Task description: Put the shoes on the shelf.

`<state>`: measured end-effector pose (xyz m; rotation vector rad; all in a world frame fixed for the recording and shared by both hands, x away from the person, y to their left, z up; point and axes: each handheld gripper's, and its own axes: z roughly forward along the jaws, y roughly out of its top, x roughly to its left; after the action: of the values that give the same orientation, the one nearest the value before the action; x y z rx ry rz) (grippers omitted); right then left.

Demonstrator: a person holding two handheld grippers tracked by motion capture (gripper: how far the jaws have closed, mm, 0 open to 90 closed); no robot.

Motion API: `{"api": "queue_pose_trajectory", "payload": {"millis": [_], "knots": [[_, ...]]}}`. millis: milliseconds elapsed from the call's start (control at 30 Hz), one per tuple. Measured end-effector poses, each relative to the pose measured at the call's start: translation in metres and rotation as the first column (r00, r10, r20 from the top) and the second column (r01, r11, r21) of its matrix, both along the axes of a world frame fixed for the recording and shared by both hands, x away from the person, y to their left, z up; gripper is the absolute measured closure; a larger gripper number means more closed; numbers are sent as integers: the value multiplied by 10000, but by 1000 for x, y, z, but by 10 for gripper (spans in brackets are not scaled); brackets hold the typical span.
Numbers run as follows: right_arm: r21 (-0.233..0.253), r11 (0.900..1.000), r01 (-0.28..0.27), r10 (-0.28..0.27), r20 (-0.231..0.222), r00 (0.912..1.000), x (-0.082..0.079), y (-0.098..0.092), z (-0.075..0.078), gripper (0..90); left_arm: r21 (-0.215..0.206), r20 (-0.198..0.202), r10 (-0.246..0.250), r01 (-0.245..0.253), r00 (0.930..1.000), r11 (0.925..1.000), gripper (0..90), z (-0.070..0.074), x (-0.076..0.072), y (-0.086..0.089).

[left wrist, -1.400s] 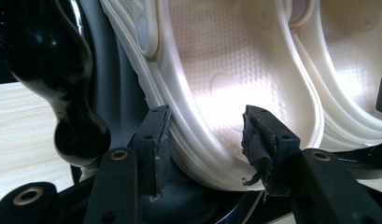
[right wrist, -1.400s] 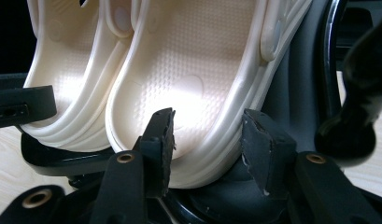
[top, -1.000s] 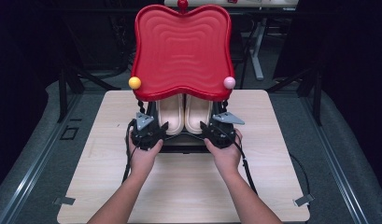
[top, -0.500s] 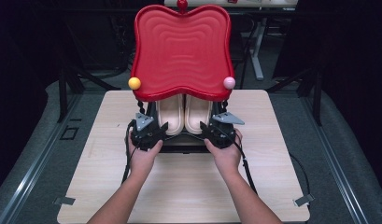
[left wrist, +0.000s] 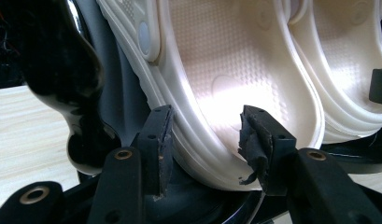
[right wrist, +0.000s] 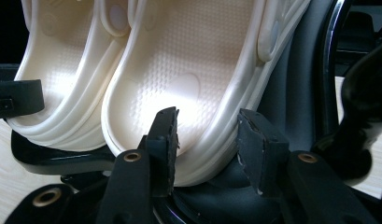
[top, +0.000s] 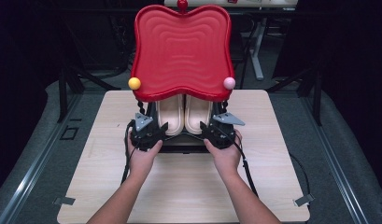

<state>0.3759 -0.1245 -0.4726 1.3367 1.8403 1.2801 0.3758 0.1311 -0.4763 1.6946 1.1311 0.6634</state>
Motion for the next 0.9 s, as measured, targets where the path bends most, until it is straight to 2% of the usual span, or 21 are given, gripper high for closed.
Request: {"api": "queue_pose_trajectory", "payload": {"millis": [133,333,433,700,900], "knots": [[85,9999,104,-105,92,9999,-2,1,0,571,-111,54,-79,80,10000,9999,531,1,-3,0],[190,9998,-87,84,164,9998,-11,2,3,577,-100,81,-205,206,9998,9997,530,2,-7,0],[72,9998,-211,209,269,9994,-16,4,3,580,-55,87,-294,295,9995,9996,528,4,-10,0],[-622,9968,-495,540,737,9958,-34,4,10,575,-76,293,-597,600,9978,9982,521,10,-23,3],[-708,9954,-646,695,687,9952,-42,-5,10,568,-1,338,-721,721,9968,9974,512,12,-35,12]]}}
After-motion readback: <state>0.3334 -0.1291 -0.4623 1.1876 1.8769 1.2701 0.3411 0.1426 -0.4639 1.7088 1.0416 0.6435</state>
